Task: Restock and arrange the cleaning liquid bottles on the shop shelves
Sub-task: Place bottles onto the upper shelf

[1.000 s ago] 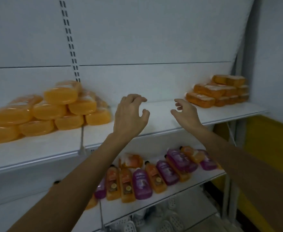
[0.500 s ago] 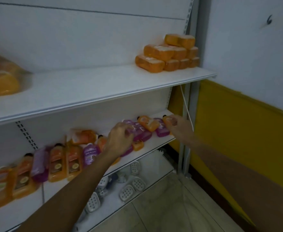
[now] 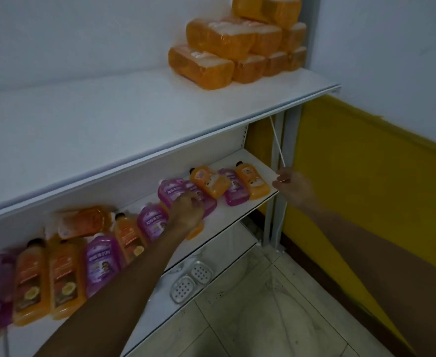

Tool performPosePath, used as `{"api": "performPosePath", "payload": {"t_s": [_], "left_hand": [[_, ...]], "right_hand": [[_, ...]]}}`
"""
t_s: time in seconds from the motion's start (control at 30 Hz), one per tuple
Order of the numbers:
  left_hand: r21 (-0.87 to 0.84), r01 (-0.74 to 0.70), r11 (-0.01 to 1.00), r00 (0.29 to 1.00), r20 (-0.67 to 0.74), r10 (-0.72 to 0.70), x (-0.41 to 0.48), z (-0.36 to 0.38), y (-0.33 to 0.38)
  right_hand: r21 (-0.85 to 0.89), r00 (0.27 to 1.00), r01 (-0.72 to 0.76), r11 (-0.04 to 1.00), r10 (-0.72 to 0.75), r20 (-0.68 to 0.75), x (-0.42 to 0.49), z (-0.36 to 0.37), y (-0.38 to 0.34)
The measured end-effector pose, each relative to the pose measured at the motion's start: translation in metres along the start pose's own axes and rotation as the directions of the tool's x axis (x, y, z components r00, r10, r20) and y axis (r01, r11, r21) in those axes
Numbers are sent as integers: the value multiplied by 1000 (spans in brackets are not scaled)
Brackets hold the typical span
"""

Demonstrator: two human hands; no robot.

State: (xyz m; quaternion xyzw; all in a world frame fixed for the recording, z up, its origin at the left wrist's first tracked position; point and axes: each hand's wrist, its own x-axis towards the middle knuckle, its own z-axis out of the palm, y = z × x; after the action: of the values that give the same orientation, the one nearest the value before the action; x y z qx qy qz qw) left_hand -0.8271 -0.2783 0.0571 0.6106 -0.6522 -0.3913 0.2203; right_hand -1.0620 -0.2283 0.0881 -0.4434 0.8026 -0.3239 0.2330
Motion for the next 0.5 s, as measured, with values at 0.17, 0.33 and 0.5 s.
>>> {"api": "performPosePath", "payload": {"t_s": [0.17, 0.33, 0.5], "left_hand": [[26, 73, 997, 997, 34, -74, 32, 38, 1], [66, 114, 991, 991, 65, -118, 77, 66, 5], [29, 306, 952, 950, -82, -303, 147, 113, 7]], "right_hand": [[-11, 995, -48, 999, 49, 83, 42, 19, 45], [-74, 965, -94, 993, 109, 240, 112, 22, 75], [-137, 954, -53, 989, 91, 286, 208, 26, 87]]}}
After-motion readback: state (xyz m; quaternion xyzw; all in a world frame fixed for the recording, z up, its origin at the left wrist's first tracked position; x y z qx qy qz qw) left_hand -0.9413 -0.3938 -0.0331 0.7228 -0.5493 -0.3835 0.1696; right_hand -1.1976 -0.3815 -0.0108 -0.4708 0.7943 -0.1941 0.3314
